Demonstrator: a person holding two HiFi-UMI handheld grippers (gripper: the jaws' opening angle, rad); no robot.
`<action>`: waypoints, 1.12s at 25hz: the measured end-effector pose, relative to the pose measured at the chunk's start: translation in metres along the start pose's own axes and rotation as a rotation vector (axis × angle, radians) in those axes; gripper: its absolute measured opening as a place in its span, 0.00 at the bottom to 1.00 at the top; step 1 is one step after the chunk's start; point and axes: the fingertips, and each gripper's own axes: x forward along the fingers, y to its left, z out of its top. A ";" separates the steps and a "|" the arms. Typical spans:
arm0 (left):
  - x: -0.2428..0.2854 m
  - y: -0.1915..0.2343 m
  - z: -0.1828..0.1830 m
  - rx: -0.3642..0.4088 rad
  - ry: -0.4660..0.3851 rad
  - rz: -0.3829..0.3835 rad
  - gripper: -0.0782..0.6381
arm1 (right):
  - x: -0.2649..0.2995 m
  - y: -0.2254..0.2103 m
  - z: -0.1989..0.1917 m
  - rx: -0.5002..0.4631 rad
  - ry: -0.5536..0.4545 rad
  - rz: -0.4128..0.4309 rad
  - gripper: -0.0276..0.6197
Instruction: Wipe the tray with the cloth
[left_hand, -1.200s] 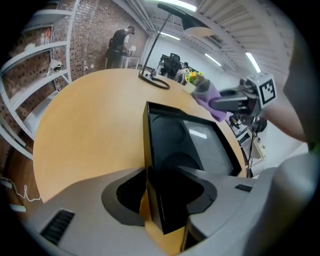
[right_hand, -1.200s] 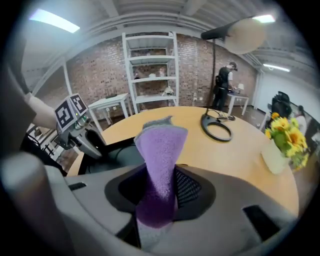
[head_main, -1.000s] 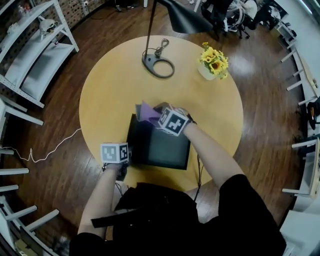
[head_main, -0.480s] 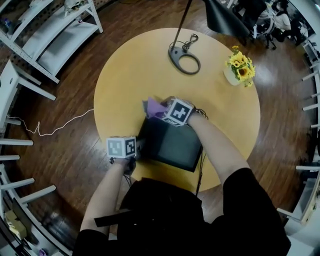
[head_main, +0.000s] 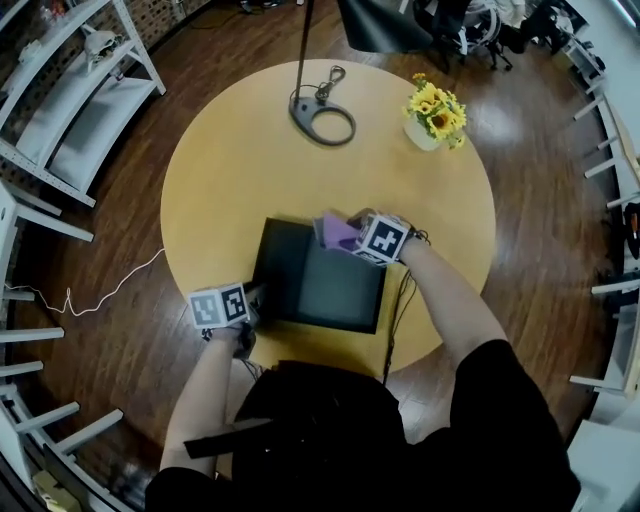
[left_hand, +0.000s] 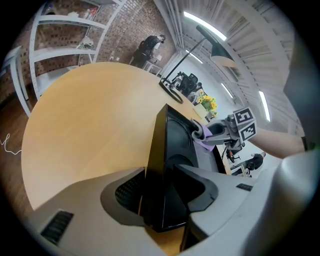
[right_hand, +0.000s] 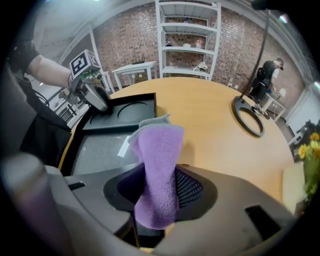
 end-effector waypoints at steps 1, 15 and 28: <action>0.000 0.000 0.000 -0.001 -0.005 0.002 0.35 | -0.006 -0.002 -0.012 0.015 0.000 -0.018 0.30; 0.002 0.001 0.003 -0.013 -0.044 0.022 0.35 | -0.063 -0.017 -0.068 0.261 -0.146 -0.457 0.28; -0.001 -0.030 -0.035 0.062 0.019 -0.012 0.31 | 0.009 0.061 0.007 0.925 -0.119 -0.213 0.25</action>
